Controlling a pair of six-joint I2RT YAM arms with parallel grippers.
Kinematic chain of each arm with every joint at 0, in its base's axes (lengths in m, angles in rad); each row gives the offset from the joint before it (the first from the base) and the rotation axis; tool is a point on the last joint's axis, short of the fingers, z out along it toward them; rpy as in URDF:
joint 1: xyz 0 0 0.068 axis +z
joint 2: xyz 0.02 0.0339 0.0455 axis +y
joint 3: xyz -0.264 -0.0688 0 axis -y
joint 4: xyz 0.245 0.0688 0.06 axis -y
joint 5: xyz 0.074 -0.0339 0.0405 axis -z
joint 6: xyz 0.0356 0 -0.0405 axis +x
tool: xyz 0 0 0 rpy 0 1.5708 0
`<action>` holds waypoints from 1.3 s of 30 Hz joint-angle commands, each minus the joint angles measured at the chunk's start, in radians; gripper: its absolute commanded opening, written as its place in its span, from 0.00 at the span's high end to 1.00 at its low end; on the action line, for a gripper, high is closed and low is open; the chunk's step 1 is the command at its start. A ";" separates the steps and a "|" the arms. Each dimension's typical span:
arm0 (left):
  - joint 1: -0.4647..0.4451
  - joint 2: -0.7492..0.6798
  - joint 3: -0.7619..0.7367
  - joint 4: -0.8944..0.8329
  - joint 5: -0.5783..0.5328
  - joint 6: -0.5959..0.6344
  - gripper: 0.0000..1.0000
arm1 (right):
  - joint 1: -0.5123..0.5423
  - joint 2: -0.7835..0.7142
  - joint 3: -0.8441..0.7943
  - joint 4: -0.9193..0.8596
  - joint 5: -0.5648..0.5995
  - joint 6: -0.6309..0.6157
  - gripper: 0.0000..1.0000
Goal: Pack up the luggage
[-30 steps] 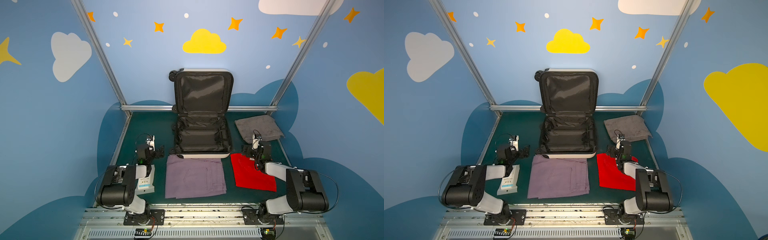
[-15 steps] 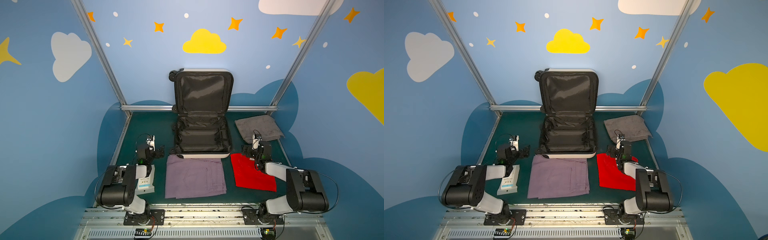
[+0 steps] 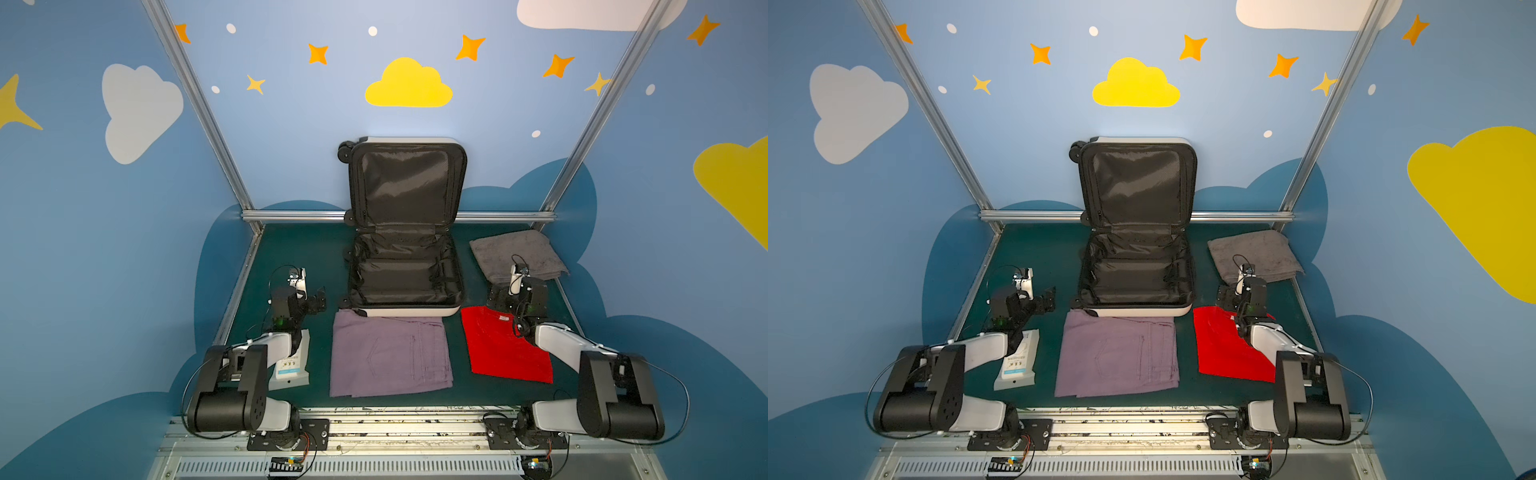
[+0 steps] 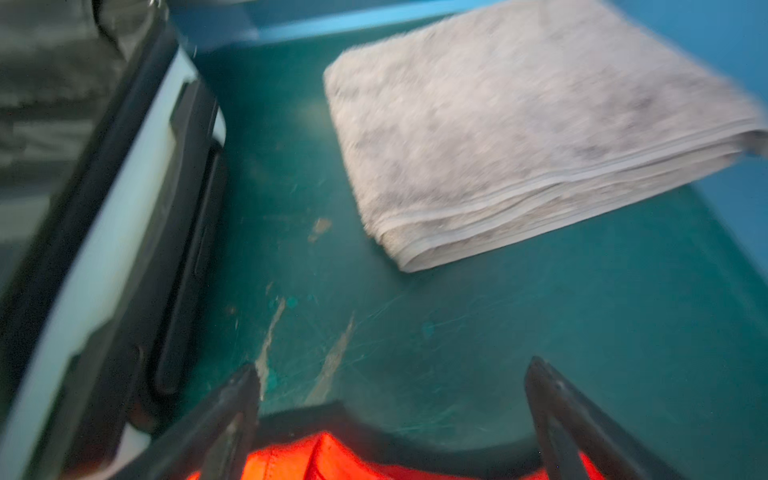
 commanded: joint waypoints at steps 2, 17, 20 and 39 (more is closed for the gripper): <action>-0.001 -0.081 0.068 -0.149 -0.102 -0.068 0.00 | -0.006 -0.068 0.118 -0.220 0.106 0.116 0.02; -0.001 -0.430 0.276 -0.794 0.333 -0.398 0.00 | -0.046 -0.275 0.175 -0.391 -0.372 0.510 0.02; -0.016 -0.479 0.256 -0.876 0.415 -0.460 0.00 | 0.005 -0.275 0.209 -0.496 -0.414 0.478 0.04; -0.252 -0.596 -0.057 -0.888 0.239 -0.654 0.00 | 0.418 -0.367 0.061 -0.770 -0.380 0.449 0.18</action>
